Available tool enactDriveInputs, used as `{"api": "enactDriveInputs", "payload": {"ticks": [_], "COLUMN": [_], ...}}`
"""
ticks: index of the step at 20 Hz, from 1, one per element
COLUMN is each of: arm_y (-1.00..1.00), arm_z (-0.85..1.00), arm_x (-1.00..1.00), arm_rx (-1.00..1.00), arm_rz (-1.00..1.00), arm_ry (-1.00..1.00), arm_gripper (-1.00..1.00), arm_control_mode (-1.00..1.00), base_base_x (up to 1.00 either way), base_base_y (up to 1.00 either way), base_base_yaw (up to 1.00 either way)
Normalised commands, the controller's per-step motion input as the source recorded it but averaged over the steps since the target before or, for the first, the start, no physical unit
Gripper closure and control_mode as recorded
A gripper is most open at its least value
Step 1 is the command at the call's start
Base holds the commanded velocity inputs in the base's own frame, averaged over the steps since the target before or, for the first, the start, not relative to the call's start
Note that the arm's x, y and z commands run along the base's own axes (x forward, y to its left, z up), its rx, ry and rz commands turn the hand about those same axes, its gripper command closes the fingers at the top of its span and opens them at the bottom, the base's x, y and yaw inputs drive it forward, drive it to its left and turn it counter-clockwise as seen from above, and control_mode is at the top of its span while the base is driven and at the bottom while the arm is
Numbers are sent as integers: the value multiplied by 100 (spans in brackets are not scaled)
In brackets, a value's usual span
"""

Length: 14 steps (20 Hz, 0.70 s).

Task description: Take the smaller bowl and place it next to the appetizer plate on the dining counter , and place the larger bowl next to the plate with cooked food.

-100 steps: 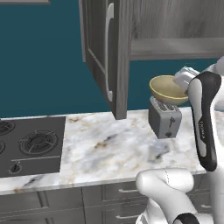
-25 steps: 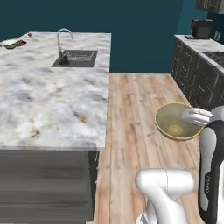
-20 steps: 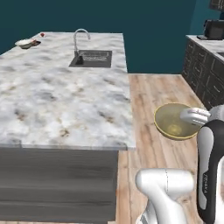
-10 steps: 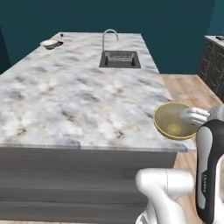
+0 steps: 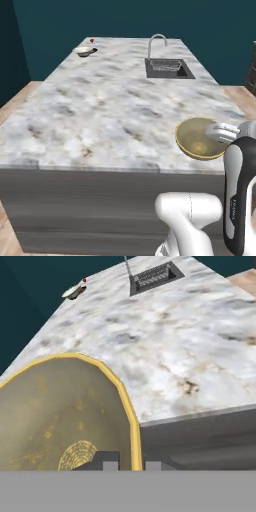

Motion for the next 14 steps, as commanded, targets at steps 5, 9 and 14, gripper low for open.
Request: {"api": "enactDriveInputs", "payload": {"ticks": [5, 9, 14], "arm_y": [0, 0, 0], "arm_z": [0, 0, 0], "arm_x": [0, 0, 0], "arm_rx": [0, 0, 0], "arm_rz": [0, 0, 0], "arm_ry": [0, 0, 0], "arm_gripper": [100, 100, 100], "arm_control_mode": [100, 100, 100], "base_base_x": [41, 37, 35], "base_base_y": [100, 100, 100], "base_base_yaw": [0, 0, 0]}}
